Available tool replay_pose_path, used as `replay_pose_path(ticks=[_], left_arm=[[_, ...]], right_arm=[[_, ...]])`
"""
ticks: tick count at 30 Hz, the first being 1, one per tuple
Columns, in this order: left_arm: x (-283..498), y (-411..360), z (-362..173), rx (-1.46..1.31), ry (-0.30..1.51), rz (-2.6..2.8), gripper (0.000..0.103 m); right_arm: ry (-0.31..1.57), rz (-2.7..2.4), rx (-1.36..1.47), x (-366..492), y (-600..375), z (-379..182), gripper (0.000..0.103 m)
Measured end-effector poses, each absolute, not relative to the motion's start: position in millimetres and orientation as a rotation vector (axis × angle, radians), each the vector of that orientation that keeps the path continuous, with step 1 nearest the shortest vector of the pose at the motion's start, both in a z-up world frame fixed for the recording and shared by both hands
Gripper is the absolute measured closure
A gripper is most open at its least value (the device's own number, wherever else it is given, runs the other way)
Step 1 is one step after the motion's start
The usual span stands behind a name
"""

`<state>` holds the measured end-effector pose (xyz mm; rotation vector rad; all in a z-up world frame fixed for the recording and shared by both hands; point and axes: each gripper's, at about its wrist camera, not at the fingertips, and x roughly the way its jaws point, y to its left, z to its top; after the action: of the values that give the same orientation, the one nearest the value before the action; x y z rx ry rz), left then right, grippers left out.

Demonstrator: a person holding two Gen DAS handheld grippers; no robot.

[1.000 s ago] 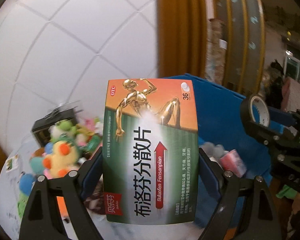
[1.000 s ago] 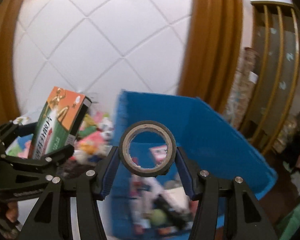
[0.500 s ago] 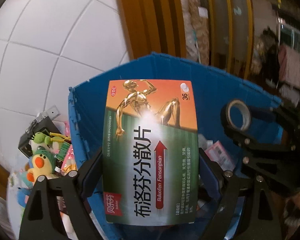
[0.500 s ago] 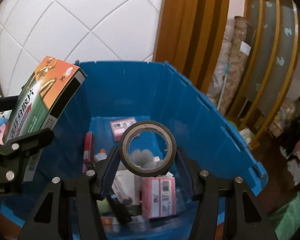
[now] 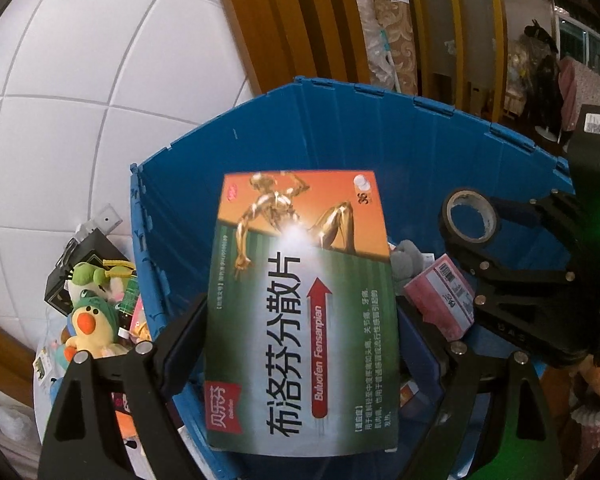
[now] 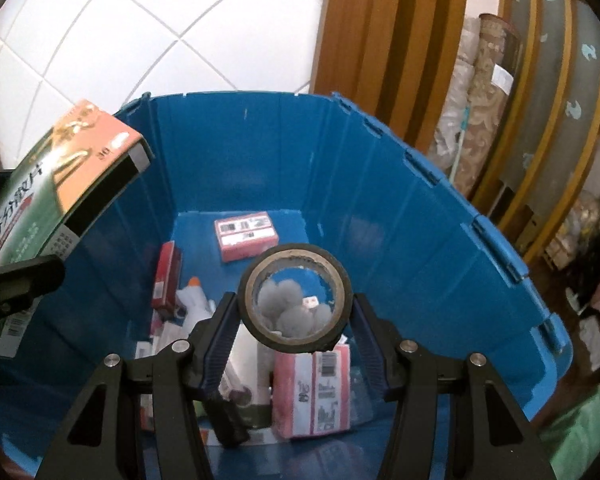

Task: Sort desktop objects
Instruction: 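Carry the medicine box and tape roll into the blue bin and release both, then return both grippers from the blue bin to the toy pile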

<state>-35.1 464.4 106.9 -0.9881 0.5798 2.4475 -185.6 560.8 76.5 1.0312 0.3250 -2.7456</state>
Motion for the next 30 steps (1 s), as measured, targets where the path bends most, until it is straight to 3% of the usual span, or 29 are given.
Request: replay_pose_path(ticks=[3,8,13,20,30], left_arm=[[-34,464,107,-0.980,0.584,2.462,0.014],[-36,460,107,-0.985,0.557,2.466,0.014],[-35,456,108,-0.969,0.540,2.484,0.014],[-26,431,125,-0.901,0.382,2.546,0.014],[-10,334,141,-0.740,0.157,2.746,0.014]], right_arm=[[0.335,-2.753,1.022,-185,560,77,0.042],[0.297,-2.774,0.984,-183,563,83,0.016],[0.296,-2.800,0.949,-185,560,89,0.003],[0.298,-2.819,0.924,-184,560,90,0.000],[0.175,-2.736,0.926,-159,545,95,0.000]])
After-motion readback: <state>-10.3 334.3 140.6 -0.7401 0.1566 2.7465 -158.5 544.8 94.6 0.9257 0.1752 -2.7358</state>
